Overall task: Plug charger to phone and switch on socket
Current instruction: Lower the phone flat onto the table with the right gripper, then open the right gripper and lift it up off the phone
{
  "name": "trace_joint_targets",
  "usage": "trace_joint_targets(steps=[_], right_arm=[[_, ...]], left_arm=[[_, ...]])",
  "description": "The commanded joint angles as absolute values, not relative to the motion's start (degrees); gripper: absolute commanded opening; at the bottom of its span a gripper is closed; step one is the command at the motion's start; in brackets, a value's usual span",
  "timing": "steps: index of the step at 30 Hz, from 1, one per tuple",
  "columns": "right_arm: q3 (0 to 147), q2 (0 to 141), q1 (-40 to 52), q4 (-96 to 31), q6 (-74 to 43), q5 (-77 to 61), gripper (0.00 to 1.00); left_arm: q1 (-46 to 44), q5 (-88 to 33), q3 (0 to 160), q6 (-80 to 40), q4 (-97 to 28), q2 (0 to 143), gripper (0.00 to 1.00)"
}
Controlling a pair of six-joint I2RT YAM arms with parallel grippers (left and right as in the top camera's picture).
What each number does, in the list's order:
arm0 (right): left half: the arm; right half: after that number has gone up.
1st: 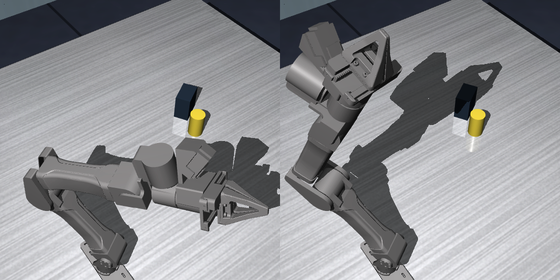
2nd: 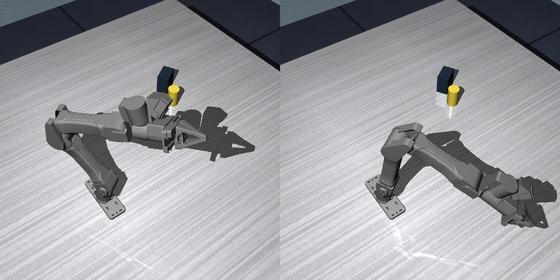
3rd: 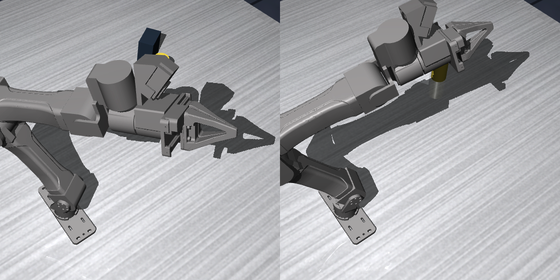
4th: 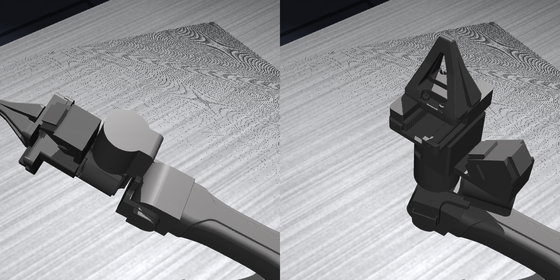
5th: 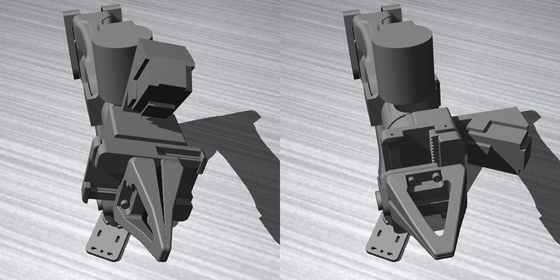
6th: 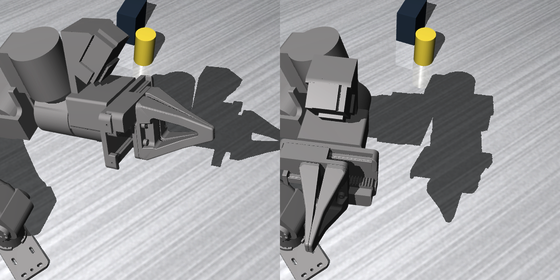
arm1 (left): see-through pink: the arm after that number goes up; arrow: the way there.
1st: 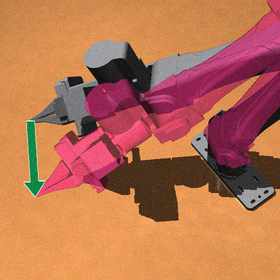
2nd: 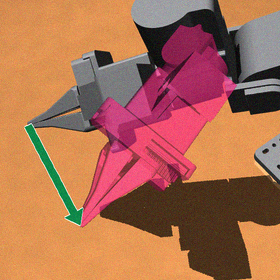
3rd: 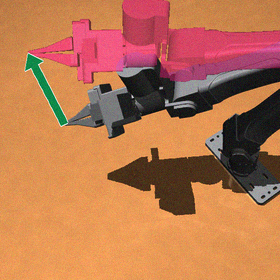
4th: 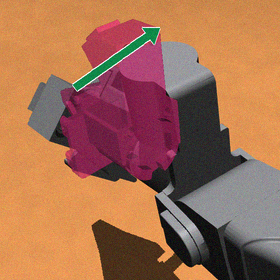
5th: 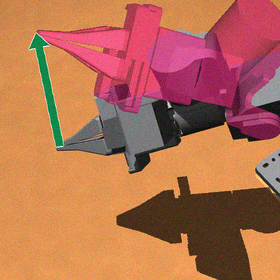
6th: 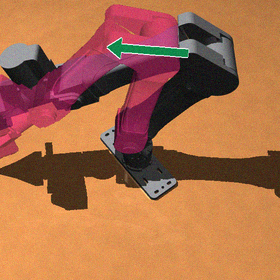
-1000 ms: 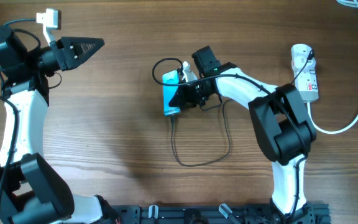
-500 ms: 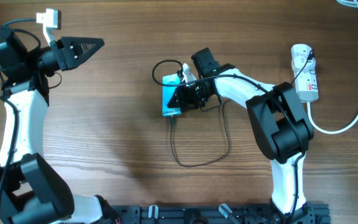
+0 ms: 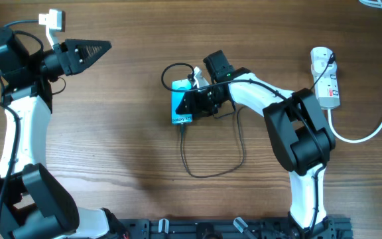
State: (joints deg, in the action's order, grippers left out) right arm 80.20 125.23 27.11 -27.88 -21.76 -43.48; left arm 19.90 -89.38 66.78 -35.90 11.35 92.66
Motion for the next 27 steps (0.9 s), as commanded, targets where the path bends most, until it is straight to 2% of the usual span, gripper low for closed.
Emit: trace_joint_targets(steps=[1,3,8,15,20,23,27], right_arm=[[80.0,126.4,27.1,-29.0,-21.2,-32.1,0.51],[80.0,126.5,27.2,-29.5,-21.2,-29.2,0.56],[80.0,126.5,27.2,-30.8,-21.2,-23.9,0.57],[80.0,126.5,27.2,-30.8,-21.2,-23.6,0.59],[80.0,126.5,27.1,-32.1,-21.9,-23.6,0.8],[80.0,126.5,27.2,-32.9,-23.1,-23.6,0.85],[80.0,126.5,27.1,-32.9,-23.1,-23.6,0.86]], left_arm=[[20.1,-90.3,67.8,-35.2,11.3,91.2,1.0],[20.1,-90.3,67.8,-35.2,11.3,91.2,1.0],[20.1,-90.3,67.8,-35.2,11.4,91.2,1.0],[20.1,-90.3,67.8,-35.2,11.3,91.2,1.0],[20.1,-90.3,67.8,-35.2,11.3,91.2,1.0],[20.1,-90.3,67.8,-35.2,11.4,91.2,1.0],[20.1,-90.3,67.8,-35.2,11.3,91.2,1.0]])
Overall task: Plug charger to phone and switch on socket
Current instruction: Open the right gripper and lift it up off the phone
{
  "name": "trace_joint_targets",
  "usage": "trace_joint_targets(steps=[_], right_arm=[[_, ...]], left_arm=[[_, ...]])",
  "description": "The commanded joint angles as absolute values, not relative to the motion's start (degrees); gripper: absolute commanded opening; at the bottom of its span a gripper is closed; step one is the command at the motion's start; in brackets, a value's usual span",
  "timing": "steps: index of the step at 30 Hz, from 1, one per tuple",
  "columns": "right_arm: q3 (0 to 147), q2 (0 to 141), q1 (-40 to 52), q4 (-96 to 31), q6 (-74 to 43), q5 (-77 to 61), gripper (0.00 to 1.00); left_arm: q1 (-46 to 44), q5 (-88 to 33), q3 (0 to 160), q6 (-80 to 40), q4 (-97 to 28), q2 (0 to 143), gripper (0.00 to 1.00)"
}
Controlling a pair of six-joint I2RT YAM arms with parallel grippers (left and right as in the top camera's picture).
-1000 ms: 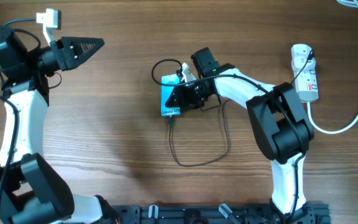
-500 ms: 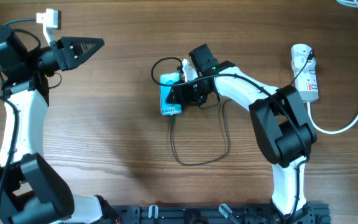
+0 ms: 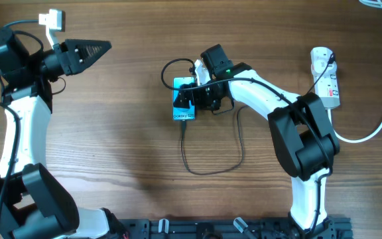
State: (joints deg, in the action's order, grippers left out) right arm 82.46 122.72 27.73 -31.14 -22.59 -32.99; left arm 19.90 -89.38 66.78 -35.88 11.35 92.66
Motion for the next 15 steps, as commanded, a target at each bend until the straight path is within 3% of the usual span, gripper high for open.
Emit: trace_joint_targets(steps=[1,8,15], right_arm=[[80.0,126.5,27.1,-32.9,-23.1,-23.6,0.86],[80.0,126.5,27.1,-33.8,-26.0,-23.5,0.96],[80.0,126.5,27.1,-34.3,-27.2,-23.5,1.0]], left_arm=[[20.1,-90.3,67.8,-35.2,11.3,91.2,1.0],[20.1,-90.3,67.8,-35.2,11.3,91.2,1.0],[20.1,-90.3,67.8,-35.2,11.3,91.2,1.0]])
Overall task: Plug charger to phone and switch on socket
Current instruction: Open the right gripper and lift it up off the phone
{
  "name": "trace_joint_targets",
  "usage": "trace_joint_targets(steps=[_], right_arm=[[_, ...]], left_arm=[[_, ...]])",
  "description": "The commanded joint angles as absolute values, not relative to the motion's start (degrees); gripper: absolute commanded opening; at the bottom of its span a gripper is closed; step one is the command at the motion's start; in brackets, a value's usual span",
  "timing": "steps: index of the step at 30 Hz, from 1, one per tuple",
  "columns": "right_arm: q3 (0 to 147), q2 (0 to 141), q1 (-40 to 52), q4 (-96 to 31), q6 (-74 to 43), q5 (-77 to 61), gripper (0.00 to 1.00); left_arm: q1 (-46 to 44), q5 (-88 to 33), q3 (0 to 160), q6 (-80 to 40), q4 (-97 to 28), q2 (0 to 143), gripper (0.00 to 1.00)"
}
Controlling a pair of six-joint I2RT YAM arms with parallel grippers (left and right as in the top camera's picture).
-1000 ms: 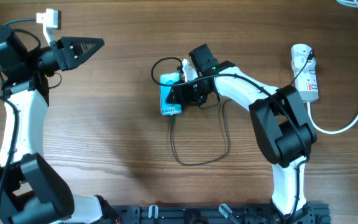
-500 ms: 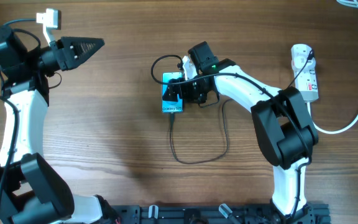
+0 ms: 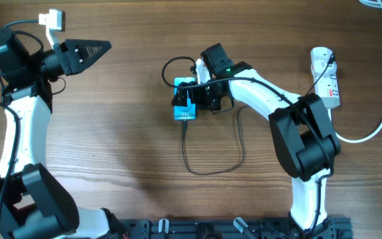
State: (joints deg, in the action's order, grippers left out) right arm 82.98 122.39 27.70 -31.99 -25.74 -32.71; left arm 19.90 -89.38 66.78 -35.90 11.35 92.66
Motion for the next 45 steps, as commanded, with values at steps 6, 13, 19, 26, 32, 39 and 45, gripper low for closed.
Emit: trace_joint_targets(steps=[6,13,19,26,32,39,45], right_arm=[[80.0,126.4,27.1,-36.2,-30.1,-18.8,1.0],[80.0,126.4,27.1,-36.8,-30.1,-18.8,1.0],[83.2,125.8,27.0,-41.1,-27.1,-18.8,1.0],[95.3,125.3,27.0,-56.1,-20.0,-12.3,1.0],[106.4,124.9,27.0,-69.4,-13.3,-0.9,0.88],[114.8,122.4,26.5,-76.4,-10.5,0.7,0.63],[114.9,116.4,25.1,-77.0,-10.5,7.6,0.36]], left_arm=[[20.1,-90.3,67.8,-35.2,11.3,91.2,1.0],[20.1,-90.3,67.8,-35.2,11.3,91.2,1.0],[20.1,-90.3,67.8,-35.2,11.3,91.2,1.0],[20.1,-90.3,67.8,-35.2,11.3,91.2,1.0],[20.1,-90.3,67.8,-35.2,11.3,91.2,1.0],[20.1,-90.3,67.8,-35.2,11.3,91.2,1.0],[20.1,-90.3,67.8,-35.2,11.3,91.2,1.0]])
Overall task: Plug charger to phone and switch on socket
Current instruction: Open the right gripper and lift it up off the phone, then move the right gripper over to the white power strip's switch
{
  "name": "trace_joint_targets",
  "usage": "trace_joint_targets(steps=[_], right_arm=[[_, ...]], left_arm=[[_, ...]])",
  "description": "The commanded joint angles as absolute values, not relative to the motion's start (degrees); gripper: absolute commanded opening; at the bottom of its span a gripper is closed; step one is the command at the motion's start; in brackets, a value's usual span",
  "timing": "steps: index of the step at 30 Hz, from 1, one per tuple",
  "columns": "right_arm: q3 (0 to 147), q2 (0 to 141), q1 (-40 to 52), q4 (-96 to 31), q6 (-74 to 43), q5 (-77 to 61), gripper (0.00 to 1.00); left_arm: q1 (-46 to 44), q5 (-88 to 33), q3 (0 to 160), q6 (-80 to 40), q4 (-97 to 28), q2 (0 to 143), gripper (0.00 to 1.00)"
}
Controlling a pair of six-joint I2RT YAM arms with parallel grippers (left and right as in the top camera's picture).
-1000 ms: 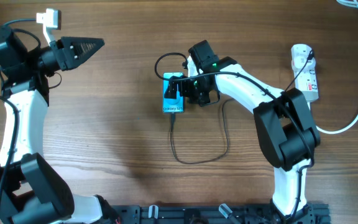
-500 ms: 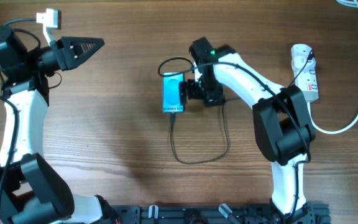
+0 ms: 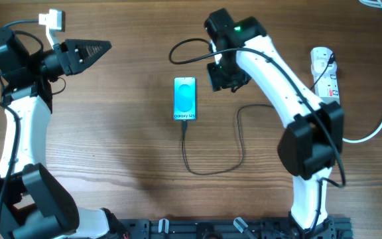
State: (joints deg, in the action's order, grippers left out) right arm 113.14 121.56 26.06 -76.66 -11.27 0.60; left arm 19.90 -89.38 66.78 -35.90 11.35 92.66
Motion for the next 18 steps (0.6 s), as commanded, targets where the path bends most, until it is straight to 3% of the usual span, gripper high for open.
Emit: trace_joint_targets(steps=[1,10,14,18], right_arm=[[114.9,115.7,25.1,-77.1,-10.6,9.4,0.35],[114.9,109.3,24.5,-77.2,-12.2,13.6,0.2],[114.9,107.6,22.4,-77.2,-12.6,17.1,0.07],[114.8,107.5,18.2,-77.2,-14.7,17.1,0.06]], left_arm=[[20.1,-90.3,67.8,-35.2,11.3,91.2,1.0],[20.1,-90.3,67.8,-35.2,11.3,91.2,1.0],[20.1,-90.3,67.8,-35.2,11.3,91.2,1.0],[20.1,-90.3,67.8,-35.2,11.3,91.2,1.0]])
